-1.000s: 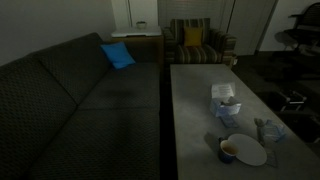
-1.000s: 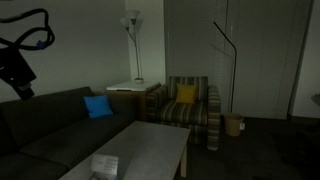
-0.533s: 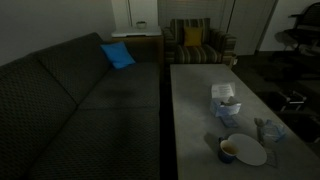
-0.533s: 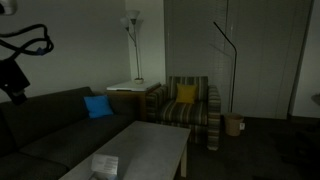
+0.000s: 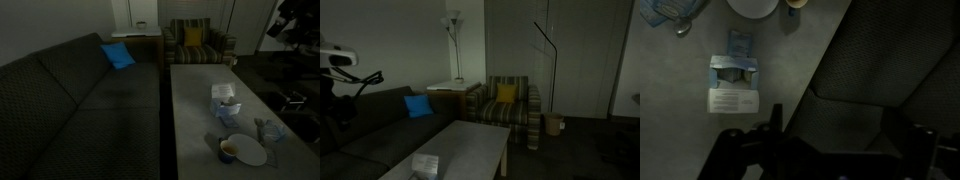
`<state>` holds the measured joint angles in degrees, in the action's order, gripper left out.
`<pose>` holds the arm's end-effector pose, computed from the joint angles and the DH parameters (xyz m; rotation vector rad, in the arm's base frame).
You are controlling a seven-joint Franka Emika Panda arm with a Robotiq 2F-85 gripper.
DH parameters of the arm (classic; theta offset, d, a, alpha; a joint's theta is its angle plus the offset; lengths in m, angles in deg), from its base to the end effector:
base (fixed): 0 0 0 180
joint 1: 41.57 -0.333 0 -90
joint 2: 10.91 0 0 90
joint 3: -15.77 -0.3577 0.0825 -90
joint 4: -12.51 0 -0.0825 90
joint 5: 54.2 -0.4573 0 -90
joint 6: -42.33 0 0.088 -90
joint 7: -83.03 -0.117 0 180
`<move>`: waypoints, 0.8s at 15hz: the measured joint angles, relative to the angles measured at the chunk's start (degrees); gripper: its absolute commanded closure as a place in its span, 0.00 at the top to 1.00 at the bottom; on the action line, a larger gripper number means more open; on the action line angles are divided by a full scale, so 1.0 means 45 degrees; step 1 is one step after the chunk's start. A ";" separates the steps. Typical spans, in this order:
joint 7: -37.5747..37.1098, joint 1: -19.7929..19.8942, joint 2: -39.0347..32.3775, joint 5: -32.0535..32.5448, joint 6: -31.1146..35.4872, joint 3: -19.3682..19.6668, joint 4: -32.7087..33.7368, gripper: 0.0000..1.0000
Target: Put the cup on the plate
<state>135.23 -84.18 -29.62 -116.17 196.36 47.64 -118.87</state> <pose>0.5792 0.0763 0.2051 -2.8240 -0.2605 -0.4141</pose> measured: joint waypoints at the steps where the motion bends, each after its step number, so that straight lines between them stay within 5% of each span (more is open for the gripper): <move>1: 0.0086 0.0125 -0.0712 -0.0050 -0.0298 -0.0149 0.0430 1.00; 7: 0.0086 0.0432 -0.2626 -0.0047 -0.0837 -0.0316 0.1766 1.00; 12: -0.2208 0.3696 -0.2462 0.2910 0.1361 -0.3854 0.1807 1.00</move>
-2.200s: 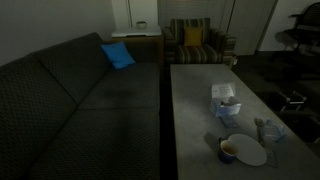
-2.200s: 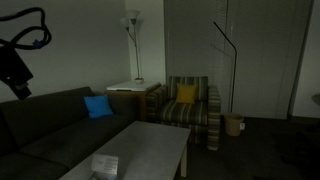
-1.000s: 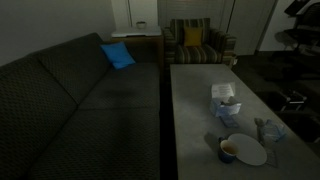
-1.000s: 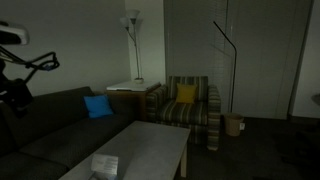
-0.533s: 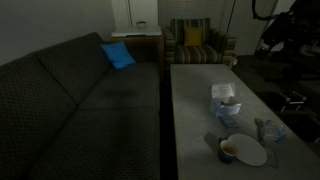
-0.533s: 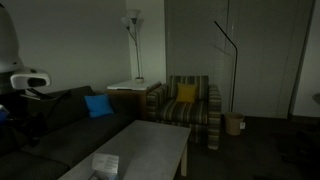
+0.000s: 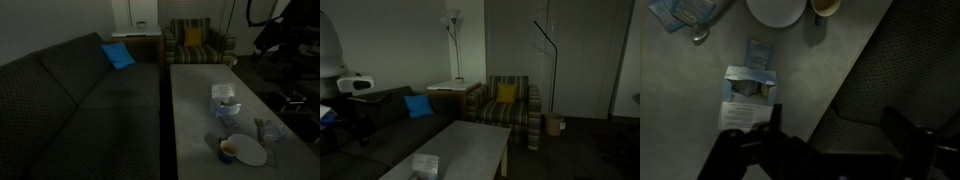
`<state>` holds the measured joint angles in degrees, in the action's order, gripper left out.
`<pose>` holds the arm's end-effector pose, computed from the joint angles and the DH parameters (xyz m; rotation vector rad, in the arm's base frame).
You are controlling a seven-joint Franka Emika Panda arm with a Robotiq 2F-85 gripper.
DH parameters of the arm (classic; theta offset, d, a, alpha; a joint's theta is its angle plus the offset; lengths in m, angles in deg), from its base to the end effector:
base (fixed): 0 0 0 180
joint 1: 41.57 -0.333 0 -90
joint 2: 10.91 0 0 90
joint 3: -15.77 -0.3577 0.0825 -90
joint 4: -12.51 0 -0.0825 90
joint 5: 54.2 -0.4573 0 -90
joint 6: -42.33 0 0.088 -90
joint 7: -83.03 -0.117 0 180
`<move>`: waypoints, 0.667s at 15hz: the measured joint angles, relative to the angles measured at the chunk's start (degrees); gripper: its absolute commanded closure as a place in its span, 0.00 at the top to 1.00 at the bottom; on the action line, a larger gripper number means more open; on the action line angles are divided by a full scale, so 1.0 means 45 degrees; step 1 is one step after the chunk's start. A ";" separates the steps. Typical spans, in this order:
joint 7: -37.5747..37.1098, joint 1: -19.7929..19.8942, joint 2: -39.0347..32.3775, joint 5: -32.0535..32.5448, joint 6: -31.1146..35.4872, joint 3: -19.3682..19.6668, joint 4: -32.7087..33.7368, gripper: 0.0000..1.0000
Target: Put the cup on the plate
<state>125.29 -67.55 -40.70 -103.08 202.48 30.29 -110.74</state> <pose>0.6183 0.0871 0.1346 -2.9389 -0.2882 -0.3311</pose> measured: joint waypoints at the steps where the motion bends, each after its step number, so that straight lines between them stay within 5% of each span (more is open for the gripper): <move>1: 0.0003 0.0138 -0.0291 -0.0029 -0.0020 0.0023 0.0212 1.00; 3: -0.0332 0.0767 -0.1115 0.0495 0.0084 -0.0371 0.0890 1.00; 7: -0.2729 0.3531 -0.3130 0.4005 0.0243 -0.2839 0.2864 1.00; 10: -0.4398 0.4675 -0.4859 0.6516 0.0184 -0.3969 0.4542 1.00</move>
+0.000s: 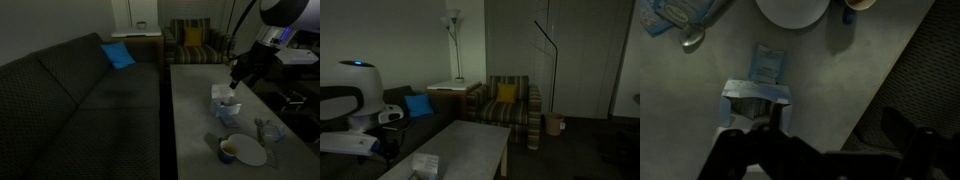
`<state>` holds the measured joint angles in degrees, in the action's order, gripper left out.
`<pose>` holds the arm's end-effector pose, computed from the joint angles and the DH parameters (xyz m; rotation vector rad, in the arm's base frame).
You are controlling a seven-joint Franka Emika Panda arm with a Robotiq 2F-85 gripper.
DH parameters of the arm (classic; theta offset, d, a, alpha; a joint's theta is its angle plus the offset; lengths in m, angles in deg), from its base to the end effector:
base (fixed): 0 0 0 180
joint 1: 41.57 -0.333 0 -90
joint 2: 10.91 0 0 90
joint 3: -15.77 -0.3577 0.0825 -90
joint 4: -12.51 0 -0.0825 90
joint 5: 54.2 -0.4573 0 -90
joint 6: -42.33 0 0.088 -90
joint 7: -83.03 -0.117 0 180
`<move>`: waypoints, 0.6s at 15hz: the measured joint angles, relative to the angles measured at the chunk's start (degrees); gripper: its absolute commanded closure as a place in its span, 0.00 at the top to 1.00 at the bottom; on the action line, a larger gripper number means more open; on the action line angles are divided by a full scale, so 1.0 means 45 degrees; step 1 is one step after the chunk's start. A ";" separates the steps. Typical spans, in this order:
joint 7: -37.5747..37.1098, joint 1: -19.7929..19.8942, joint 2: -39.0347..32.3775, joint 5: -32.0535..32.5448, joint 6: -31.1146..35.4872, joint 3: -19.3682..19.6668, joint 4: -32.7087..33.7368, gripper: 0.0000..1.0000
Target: Put the cup on the plate
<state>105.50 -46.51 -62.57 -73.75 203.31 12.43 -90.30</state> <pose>0.6967 0.0856 0.0059 -2.9631 -0.2897 -0.1914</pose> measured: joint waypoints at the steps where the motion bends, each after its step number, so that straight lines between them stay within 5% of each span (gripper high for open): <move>1: -0.0387 0.0219 -0.0597 0.0601 -0.0074 -0.0279 0.0593 1.00; 5: -0.1206 0.0514 -0.2421 0.1774 -0.0842 -0.0763 0.2552 1.00; 9: -0.1550 0.0528 -0.2622 0.2070 -0.0850 -0.0787 0.2853 1.00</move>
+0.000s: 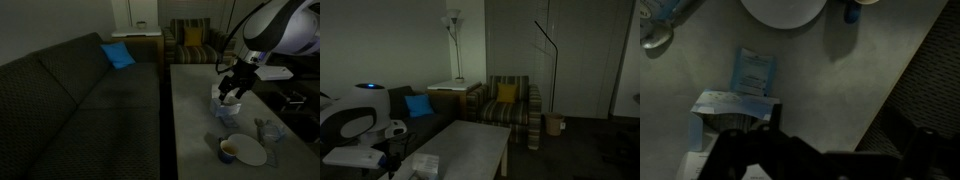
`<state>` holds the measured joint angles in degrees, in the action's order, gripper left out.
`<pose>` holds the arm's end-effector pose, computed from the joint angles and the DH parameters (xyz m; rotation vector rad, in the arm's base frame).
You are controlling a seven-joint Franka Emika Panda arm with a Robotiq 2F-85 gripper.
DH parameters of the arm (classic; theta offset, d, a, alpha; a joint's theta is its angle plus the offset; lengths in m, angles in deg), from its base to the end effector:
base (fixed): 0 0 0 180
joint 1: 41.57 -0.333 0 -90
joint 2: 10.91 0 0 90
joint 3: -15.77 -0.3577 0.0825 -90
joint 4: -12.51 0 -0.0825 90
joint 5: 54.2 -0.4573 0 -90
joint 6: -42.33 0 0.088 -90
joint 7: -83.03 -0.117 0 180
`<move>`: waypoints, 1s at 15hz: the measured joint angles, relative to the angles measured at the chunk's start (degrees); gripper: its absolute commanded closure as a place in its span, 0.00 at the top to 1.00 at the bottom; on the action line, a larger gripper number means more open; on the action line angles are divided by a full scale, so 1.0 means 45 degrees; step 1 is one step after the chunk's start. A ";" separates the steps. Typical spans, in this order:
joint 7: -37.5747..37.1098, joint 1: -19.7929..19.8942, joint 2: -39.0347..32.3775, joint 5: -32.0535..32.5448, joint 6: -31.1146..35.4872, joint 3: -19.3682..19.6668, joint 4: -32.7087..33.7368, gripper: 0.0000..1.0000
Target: Put the cup on the plate
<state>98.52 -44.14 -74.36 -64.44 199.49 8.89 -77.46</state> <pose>0.7242 0.1079 -0.0605 -2.9483 -0.2998 -0.1108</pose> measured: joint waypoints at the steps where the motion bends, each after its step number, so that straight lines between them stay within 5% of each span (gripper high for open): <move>1: -0.0400 -0.0052 -0.0016 0.0151 0.0061 0.0008 -0.0003 1.00; 8: -0.3770 -0.1655 -0.1469 0.0455 0.1614 0.0316 0.0691 1.00; 15: -0.4950 -0.2211 -0.3283 0.0455 0.1898 0.0571 0.2178 1.00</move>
<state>76.25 -54.09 -89.14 -62.39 208.03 11.46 -67.65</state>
